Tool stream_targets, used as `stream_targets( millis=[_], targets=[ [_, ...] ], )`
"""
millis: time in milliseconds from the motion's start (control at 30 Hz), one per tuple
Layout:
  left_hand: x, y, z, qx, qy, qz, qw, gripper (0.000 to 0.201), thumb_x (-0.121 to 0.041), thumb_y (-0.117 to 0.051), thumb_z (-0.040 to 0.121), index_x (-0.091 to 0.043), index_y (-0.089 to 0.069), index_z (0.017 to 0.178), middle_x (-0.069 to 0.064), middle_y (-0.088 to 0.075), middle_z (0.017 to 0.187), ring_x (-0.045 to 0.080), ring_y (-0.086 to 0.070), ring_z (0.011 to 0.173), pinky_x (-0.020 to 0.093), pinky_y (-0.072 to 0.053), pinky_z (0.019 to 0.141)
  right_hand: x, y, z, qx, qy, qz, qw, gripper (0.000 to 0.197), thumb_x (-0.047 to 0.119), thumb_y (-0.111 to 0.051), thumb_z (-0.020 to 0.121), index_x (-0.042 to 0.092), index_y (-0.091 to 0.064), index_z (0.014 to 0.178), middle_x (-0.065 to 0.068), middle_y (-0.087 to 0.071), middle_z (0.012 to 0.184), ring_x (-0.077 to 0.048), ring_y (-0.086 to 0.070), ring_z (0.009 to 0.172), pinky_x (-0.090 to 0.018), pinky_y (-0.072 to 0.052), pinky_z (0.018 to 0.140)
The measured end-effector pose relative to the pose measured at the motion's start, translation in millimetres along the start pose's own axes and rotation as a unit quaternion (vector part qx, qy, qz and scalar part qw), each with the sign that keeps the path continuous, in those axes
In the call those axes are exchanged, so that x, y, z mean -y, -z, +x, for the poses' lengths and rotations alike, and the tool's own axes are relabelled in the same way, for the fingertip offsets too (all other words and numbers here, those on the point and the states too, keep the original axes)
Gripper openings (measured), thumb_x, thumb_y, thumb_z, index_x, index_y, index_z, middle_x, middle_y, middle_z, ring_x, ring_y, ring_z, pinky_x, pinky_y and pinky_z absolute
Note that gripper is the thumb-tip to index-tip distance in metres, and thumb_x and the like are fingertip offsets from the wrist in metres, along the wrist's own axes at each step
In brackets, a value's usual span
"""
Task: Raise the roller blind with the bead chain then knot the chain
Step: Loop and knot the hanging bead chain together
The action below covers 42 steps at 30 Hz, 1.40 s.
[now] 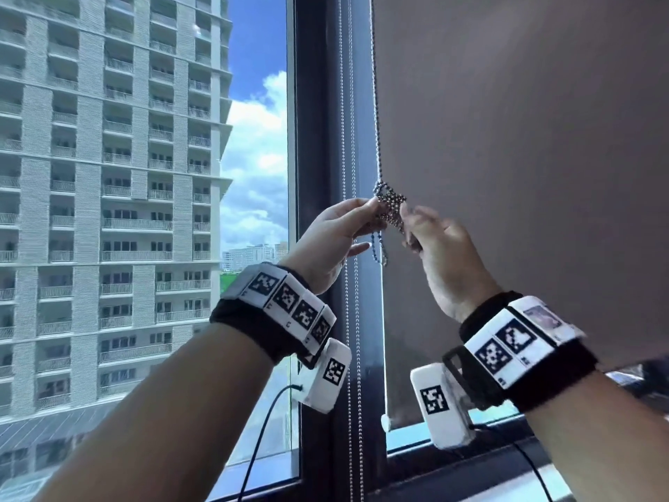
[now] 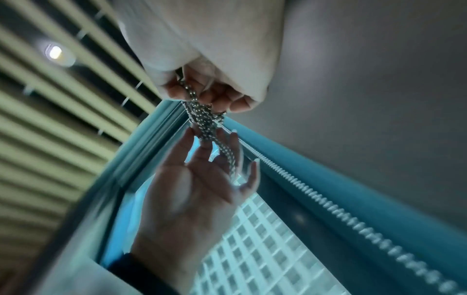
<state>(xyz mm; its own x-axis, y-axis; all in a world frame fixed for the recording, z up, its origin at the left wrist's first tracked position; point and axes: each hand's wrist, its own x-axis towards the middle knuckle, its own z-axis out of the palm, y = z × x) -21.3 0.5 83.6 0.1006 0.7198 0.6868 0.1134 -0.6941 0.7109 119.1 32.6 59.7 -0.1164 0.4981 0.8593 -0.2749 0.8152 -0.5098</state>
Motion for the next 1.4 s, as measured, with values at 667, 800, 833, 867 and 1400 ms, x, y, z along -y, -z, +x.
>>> stream_targets(
  millis=[667,800,833,867,1400],
  targets=[
    [-2,0,3,0.042,-0.008,-0.047,0.998,0.020,-0.020,-0.055,0.093,-0.024,-0.062,0.075,-0.011,-0.066,0.080,0.005,-0.058,0.079,0.038,-0.036,0.093,19,2,9,0.011,-0.089,0.108,0.990,0.035,0.033,-0.037,0.100,0.021,-0.042,0.068,0.010,-0.034,0.046,-0.006,-0.027,0.039,-0.025,-0.026,0.049],
    [0,-1,4,-0.005,-0.021,0.018,1.000,0.015,-0.023,-0.057,0.093,-0.024,-0.061,0.079,-0.004,-0.063,0.089,0.009,-0.055,0.088,0.034,-0.038,0.091,18,4,7,0.027,-0.114,0.050,0.992,0.036,0.033,-0.042,0.099,0.024,-0.044,0.064,0.003,-0.030,0.057,-0.009,-0.024,0.044,-0.025,-0.023,0.047],
    [1,-1,4,-0.014,-0.026,0.029,0.999,0.014,-0.024,-0.057,0.093,-0.024,-0.061,0.079,-0.004,-0.061,0.089,0.008,-0.054,0.087,0.033,-0.038,0.090,17,4,6,0.027,-0.119,0.048,0.991,0.036,0.033,-0.043,0.099,0.023,-0.045,0.064,0.002,-0.030,0.057,-0.009,-0.024,0.044,-0.025,-0.024,0.047],
    [3,-1,4,-0.018,-0.030,0.034,0.999,0.014,-0.024,-0.058,0.093,-0.024,-0.060,0.079,-0.005,-0.061,0.087,0.007,-0.054,0.085,0.032,-0.038,0.088,17,4,6,0.026,-0.123,0.048,0.991,0.036,0.033,-0.043,0.098,0.023,-0.045,0.064,0.002,-0.029,0.057,-0.009,-0.024,0.045,-0.025,-0.024,0.048],
    [13,-6,10,-0.087,-0.145,0.101,0.980,0.016,-0.018,-0.062,0.089,-0.003,-0.059,0.094,0.012,-0.059,0.089,0.016,-0.054,0.081,0.027,-0.044,0.080,13,6,13,0.029,-0.072,0.186,0.980,0.029,0.021,-0.040,0.100,0.013,-0.050,0.075,0.004,-0.034,0.056,-0.006,-0.020,0.043,-0.016,-0.018,0.035]
  ],
)
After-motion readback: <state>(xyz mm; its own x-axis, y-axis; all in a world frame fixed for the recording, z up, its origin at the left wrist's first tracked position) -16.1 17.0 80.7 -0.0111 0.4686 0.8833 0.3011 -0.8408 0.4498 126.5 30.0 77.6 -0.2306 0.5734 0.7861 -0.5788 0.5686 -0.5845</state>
